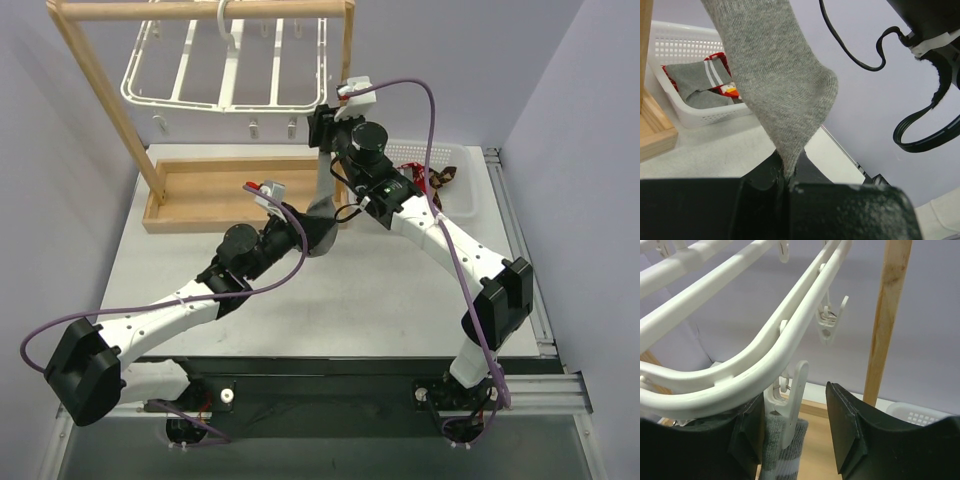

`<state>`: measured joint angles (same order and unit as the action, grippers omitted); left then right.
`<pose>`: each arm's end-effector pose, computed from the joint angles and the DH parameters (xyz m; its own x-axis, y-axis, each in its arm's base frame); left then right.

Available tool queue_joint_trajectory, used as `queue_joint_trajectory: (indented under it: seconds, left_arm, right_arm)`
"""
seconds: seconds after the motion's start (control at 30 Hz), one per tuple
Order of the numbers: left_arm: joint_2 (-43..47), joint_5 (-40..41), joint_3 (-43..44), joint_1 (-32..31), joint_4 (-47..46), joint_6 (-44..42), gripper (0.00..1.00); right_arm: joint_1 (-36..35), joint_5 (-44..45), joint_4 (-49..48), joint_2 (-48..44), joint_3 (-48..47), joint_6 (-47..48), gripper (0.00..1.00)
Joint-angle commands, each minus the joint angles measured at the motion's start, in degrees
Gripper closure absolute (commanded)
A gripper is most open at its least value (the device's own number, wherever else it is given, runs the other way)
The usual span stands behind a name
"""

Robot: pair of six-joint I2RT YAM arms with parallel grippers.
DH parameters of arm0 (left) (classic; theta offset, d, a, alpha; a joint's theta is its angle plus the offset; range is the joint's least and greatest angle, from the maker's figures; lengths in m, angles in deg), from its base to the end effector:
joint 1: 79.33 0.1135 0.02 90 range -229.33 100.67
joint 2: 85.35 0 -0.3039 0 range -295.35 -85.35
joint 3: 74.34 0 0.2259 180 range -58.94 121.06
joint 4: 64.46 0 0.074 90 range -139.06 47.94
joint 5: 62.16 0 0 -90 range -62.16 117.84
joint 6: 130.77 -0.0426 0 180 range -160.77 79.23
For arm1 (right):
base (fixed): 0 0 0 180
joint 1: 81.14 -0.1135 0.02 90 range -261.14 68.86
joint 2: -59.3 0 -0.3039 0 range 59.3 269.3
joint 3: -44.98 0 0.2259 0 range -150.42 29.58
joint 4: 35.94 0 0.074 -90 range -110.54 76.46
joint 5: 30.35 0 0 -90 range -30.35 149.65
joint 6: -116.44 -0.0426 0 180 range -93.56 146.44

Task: Remove the socks clipped to the hanger

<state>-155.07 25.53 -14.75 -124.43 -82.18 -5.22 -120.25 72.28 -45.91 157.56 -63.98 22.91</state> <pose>0.1771 -0.1801 0.3742 -0.3520 -0.4697 -0.8096 0.6530 0.4964 -0.5720 0.3114 0.2412 0.4970 0.2452 0.2768 -0.9291 -0.4728 0.8708 0.1346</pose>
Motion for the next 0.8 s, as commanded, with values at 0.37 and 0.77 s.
queue_joint_trajectory:
  seconds: [0.37,0.77]
  left_arm:
    - [0.72,0.37,0.56,-0.78,-1.33,-0.31,1.0]
    - [0.37,1.25,-0.41,-0.78,-1.07,-1.09,1.0]
  right_arm:
    - [-0.44,4.07,-6.1,-0.44,-3.56,1.51,0.59]
    - [0.18,0.3,-1.36,-0.35,-5.49,-0.16,1.0]
